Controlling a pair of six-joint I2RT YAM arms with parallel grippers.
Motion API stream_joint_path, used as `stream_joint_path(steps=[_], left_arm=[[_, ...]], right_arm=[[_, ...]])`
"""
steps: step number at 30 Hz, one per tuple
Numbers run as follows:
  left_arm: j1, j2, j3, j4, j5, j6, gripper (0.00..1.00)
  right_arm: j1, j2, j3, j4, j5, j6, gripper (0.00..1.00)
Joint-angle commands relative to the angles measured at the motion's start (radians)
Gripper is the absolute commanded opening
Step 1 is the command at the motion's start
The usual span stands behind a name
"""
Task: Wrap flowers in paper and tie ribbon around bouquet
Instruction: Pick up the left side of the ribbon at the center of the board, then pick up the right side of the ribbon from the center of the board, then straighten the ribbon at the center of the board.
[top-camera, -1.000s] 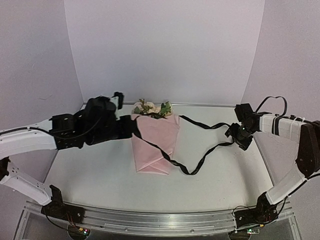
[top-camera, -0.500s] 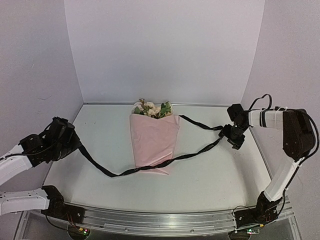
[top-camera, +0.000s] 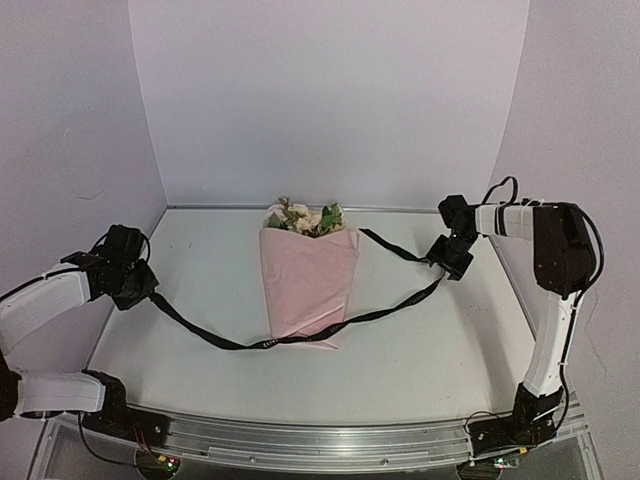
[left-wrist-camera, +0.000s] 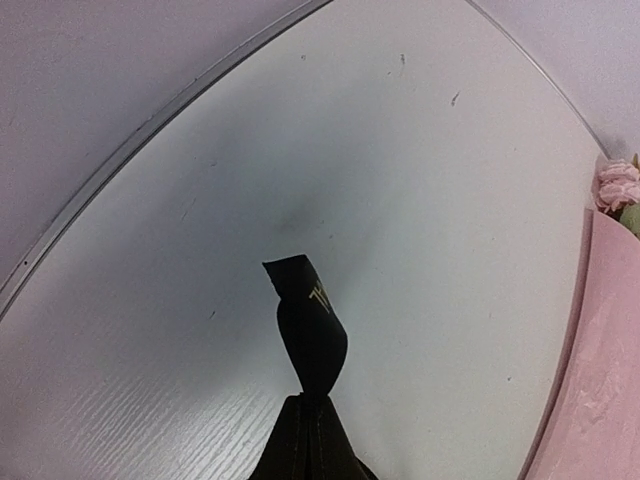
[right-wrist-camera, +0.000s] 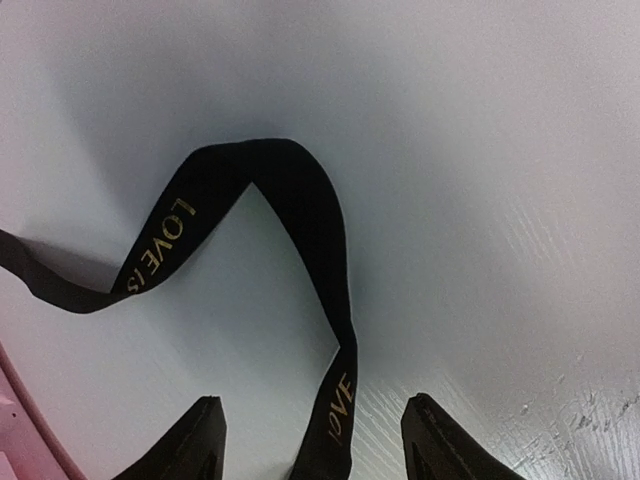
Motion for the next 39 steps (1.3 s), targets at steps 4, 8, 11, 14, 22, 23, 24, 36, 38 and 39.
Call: stream_joint_path(steps=[4,8,11,14,22,23,24,36,38,39], left_arm=[[0.155,0.103,0.000,0.095,0.132,0.046,0.00],[0.175,0.134,0.009,0.109,0.109,0.040,0.00],[0.199,0.149,0.028,0.101,0.078,0.042,0.00],[0.237,0.155,0.059,0.094,0.051,0.057,0.00],[0.350,0.152,0.183,0.072,-0.030,0.105,0.00],[0.367,0.151,0.192,0.073,-0.026,0.108,0.00],[0.389,0.151,0.197,0.072,-0.020,0.108,0.00],[0.465,0.194,0.113,0.088,0.036,0.050,0.00],[0.468,0.199,0.077,0.094,0.024,0.016,0.00],[0.469,0.203,0.061,0.097,0.017,0.001,0.00]], right_arm=[[-0.031,0.071,0.060,-0.069,0.019,0.019,0.55],[-0.036,0.105,0.082,-0.071,-0.012,0.032,0.46],[-0.039,0.099,0.073,-0.069,-0.011,0.037,0.29],[-0.043,0.015,0.012,-0.053,0.005,0.037,0.03],[-0.037,-0.507,-0.290,-0.004,0.113,0.031,0.00],[-0.035,-0.566,-0.328,-0.004,0.131,0.028,0.00],[-0.035,-0.622,-0.363,-0.004,0.151,0.024,0.00],[-0.026,-0.806,-0.802,0.140,0.099,0.094,0.01],[-0.025,-0.791,-0.828,0.156,0.093,0.094,0.05],[-0.025,-0.778,-0.834,0.163,0.089,0.092,0.07]])
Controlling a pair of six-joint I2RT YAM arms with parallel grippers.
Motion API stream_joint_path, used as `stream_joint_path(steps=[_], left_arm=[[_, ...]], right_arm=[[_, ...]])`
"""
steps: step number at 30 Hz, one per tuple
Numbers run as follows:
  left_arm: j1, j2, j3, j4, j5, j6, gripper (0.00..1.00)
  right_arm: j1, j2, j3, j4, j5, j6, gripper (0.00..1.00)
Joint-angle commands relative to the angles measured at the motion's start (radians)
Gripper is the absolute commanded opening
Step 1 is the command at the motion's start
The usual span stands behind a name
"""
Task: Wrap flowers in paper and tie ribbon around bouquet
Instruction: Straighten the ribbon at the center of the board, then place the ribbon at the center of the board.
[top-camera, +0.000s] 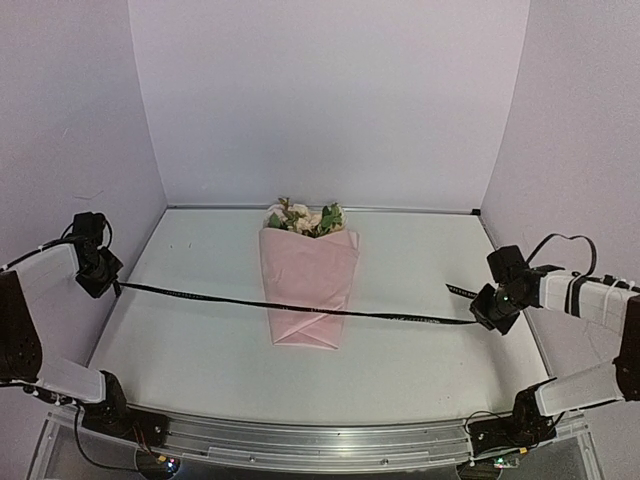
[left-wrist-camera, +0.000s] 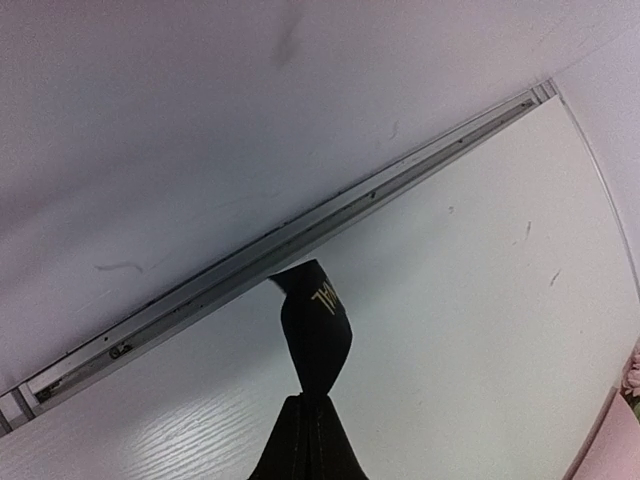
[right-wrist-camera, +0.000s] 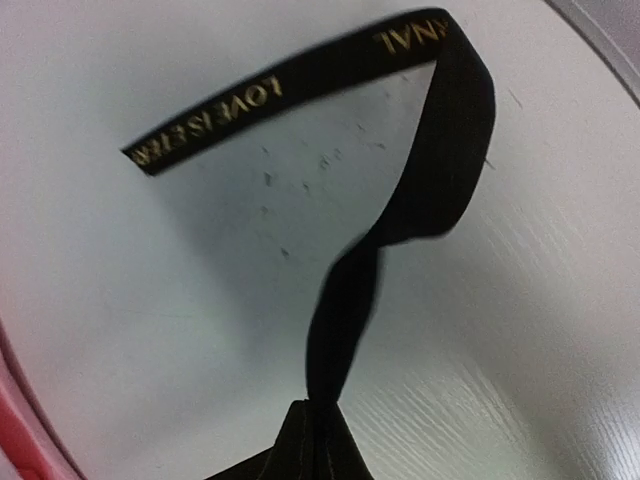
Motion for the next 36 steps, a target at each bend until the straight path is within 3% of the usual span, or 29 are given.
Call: stream_joint_path(steps=[1,6,9,12,15,17,20,25,31,36], left_arm=[[0.030,0.019,-0.072,0.027,-0.079,-0.076,0.00],[0.032,0.042,-0.110,0.051,-0.071,-0.110,0.00],[0.032,0.038,-0.121,0.061,-0.036,-0.105,0.04],[0.032,0.009,-0.124,0.075,0.005,-0.096,0.30],[0.030,-0.024,-0.111,0.092,0.057,-0.071,0.66],[0.029,-0.043,-0.092,0.110,0.109,-0.038,0.81],[-0.006,-0.072,-0.055,0.133,0.179,0.019,0.88],[-0.184,-0.052,0.022,0.207,0.307,0.099,0.94],[-0.351,0.171,0.110,0.406,0.609,0.150,0.96],[-0.451,0.420,0.248,0.481,0.749,0.181,0.97]], right_arm=[[-0.007,0.033,-0.028,0.070,0.041,0.012,0.11],[-0.008,0.051,-0.010,0.069,0.045,-0.001,0.42],[-0.007,0.025,0.012,0.042,0.041,-0.016,0.52],[0.001,-0.022,0.021,0.013,0.035,-0.040,0.61],[0.050,-0.051,0.039,0.000,0.034,-0.078,0.71],[0.101,-0.053,0.060,0.008,0.030,-0.105,0.78],[0.187,-0.008,0.115,0.040,0.001,-0.156,0.88],[0.297,0.158,0.259,0.144,-0.121,-0.222,0.98],[0.332,0.437,0.462,0.278,-0.290,-0.213,0.98],[0.361,0.609,0.602,0.369,-0.355,-0.160,0.98]])
